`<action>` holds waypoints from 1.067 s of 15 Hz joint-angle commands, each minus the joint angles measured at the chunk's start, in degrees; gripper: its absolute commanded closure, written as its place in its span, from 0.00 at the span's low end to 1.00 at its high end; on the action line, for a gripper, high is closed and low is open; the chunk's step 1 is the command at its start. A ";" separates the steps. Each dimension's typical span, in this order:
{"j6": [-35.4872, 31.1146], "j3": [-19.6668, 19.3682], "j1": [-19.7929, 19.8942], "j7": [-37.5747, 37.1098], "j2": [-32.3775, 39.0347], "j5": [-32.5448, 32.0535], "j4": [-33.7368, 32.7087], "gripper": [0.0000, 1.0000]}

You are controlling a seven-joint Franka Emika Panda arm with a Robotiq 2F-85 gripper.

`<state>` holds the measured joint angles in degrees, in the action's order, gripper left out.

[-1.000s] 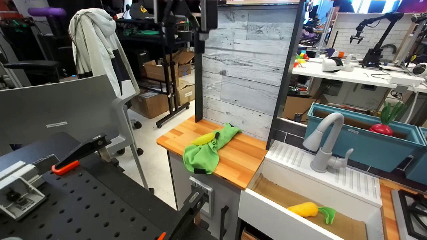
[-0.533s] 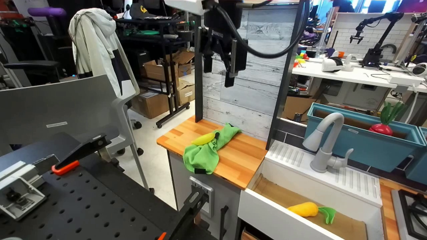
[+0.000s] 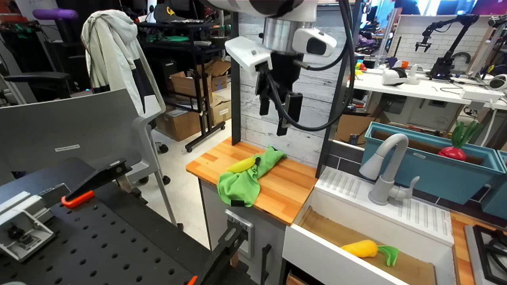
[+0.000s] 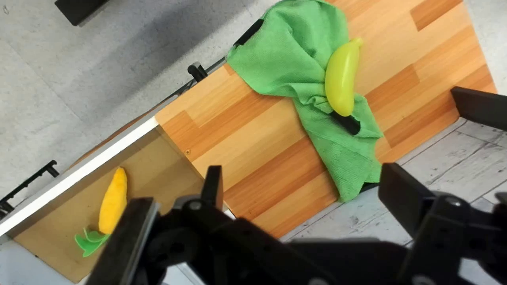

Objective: Move the green towel to the right

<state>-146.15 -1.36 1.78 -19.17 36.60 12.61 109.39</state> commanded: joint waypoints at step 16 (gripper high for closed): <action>-4.51 -2.19 -7.39 -15.71 26.89 6.23 -21.83 0.00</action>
<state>-150.43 -2.12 -2.78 -32.06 60.17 19.61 91.16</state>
